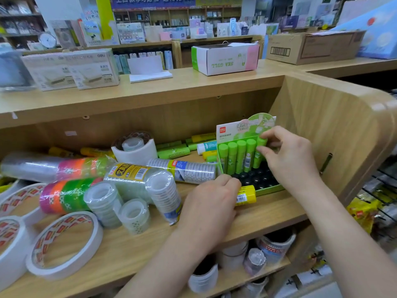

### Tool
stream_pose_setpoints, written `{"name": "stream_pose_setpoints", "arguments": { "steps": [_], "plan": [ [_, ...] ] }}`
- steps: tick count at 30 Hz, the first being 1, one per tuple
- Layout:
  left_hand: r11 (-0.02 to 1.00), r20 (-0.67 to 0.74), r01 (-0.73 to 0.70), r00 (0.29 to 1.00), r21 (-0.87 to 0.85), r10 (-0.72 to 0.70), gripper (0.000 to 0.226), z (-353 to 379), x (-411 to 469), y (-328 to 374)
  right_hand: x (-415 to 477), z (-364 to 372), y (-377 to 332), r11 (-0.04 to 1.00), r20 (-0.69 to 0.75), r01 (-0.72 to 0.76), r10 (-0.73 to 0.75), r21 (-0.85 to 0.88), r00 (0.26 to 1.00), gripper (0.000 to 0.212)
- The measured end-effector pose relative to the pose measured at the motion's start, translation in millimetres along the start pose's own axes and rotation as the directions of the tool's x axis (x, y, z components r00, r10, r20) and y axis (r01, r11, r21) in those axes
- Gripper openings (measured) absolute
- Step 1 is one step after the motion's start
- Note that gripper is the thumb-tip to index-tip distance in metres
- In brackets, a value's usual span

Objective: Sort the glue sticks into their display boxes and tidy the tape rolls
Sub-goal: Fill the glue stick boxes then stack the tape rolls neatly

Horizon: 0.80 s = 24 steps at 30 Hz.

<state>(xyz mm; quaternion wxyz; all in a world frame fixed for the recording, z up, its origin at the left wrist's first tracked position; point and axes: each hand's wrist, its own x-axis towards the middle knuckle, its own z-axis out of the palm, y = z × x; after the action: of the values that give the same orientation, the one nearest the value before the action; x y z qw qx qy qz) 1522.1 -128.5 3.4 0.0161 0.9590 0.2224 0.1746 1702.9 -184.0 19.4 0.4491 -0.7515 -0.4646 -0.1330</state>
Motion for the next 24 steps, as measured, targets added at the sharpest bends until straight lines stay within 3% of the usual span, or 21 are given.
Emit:
{"name": "stream_pose_setpoints", "arguments": {
  "steps": [8,14,24],
  "plan": [
    [0.998,-0.030,0.024,0.999,-0.064,-0.026,0.036,-1.4,-1.2,2.5,6.0,-3.2,2.2,0.999,0.026,0.044,-0.043,-0.028,0.999,0.015],
    [0.987,-0.021,0.065,0.997,-0.148,-0.069,0.037,-0.6,1.6,3.2,8.3,-2.1,6.7,0.975,0.023,0.191,-0.189,-0.109,0.982,0.010],
    [0.932,-0.081,0.124,0.984,-0.341,-0.161,0.018,0.3,8.4,4.5,5.4,-10.4,8.2,0.973,0.130,0.148,-0.126,-0.180,0.984,0.028]
  ]
}}
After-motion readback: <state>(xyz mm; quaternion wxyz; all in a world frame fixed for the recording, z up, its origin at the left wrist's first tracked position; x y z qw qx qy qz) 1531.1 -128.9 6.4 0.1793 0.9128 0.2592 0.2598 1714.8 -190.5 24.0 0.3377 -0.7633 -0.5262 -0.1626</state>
